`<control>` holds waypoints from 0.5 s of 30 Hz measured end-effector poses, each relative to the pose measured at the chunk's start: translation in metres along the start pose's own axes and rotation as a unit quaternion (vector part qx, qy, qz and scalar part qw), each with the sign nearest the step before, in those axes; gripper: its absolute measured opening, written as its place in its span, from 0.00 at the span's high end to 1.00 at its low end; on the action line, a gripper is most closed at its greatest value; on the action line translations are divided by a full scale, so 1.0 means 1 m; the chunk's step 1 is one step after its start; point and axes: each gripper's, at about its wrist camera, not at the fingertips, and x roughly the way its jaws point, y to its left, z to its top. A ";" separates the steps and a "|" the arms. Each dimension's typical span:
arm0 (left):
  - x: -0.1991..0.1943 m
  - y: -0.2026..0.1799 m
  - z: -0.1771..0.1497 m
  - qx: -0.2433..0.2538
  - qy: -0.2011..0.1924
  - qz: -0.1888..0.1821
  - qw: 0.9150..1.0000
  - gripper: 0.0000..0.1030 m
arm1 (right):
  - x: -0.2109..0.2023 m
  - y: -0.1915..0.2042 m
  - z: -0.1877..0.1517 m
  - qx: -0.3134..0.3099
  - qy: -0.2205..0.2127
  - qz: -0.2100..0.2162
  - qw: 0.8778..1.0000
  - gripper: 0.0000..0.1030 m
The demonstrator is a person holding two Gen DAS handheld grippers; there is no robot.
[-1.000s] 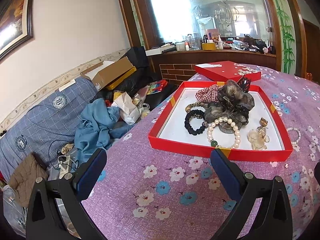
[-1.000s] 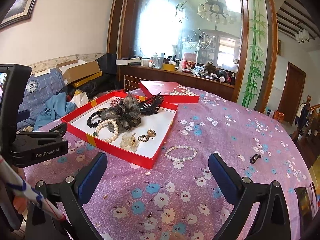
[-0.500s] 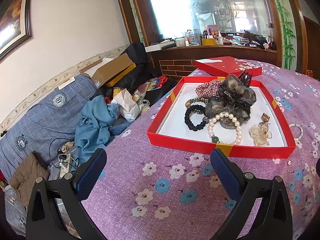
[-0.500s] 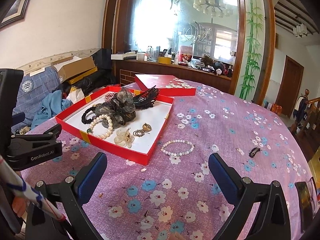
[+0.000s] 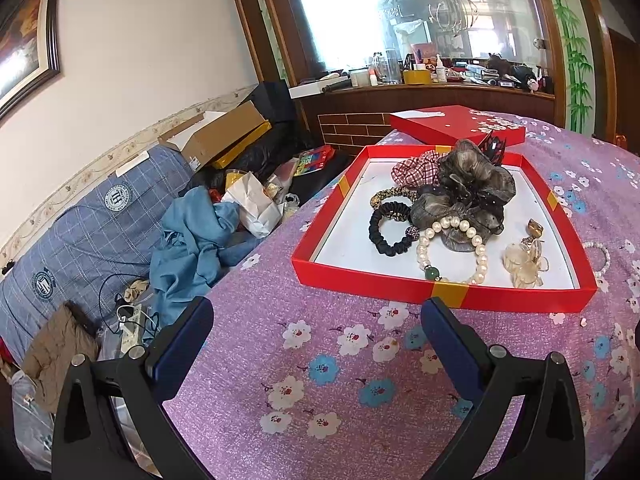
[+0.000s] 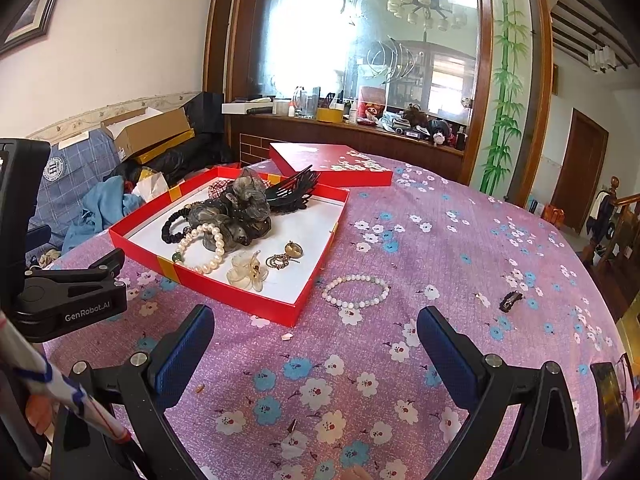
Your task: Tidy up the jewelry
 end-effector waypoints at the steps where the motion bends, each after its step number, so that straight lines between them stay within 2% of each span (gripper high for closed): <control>1: 0.001 0.000 -0.001 0.000 0.002 -0.001 1.000 0.00 | 0.001 0.000 0.000 0.000 0.002 0.000 1.000 0.00; 8: 0.002 -0.003 -0.004 0.000 0.007 -0.006 1.000 0.00 | 0.009 -0.006 -0.001 0.016 0.025 -0.003 1.000 0.00; 15: 0.001 -0.002 -0.003 0.001 0.008 -0.007 1.000 0.00 | 0.009 -0.008 -0.002 0.020 0.029 -0.005 0.999 0.00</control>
